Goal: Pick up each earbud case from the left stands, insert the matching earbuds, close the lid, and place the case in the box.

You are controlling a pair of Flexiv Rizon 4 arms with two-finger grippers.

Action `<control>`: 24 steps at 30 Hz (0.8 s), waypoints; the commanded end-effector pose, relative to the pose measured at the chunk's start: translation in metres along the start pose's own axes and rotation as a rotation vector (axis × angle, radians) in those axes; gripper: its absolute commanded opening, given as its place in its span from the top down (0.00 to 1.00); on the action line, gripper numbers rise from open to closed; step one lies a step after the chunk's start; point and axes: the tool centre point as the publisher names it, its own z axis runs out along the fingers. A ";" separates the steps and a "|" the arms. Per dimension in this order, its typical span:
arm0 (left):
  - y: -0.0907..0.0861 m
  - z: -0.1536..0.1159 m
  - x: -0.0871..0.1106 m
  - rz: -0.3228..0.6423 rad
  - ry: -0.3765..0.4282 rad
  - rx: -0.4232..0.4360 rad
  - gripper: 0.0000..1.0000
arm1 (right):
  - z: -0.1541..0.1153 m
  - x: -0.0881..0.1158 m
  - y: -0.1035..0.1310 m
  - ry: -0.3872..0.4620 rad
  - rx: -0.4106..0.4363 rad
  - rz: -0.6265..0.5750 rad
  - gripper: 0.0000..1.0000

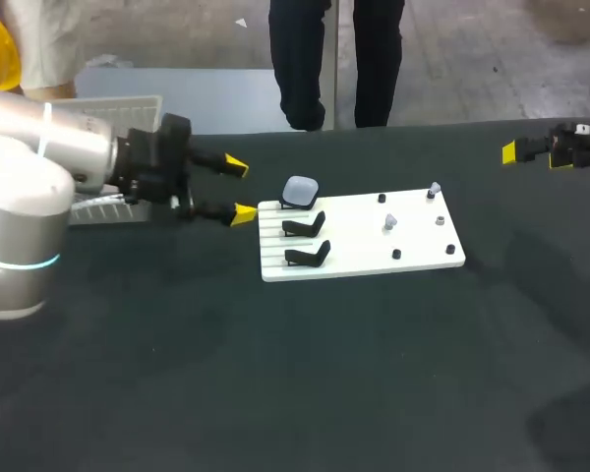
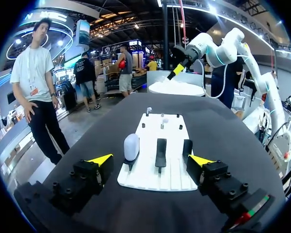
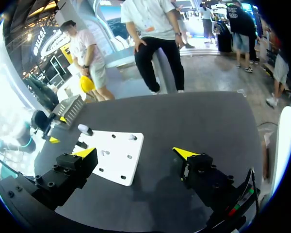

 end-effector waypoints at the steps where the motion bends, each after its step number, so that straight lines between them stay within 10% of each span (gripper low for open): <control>1: 0.008 0.013 0.001 0.001 0.000 0.015 0.00 | 0.000 0.000 -0.001 -0.001 -0.002 -0.001 0.00; 24: 0.030 0.040 0.009 -0.041 -0.025 -0.034 0.00 | 0.000 0.000 -0.001 -0.001 -0.002 -0.001 0.00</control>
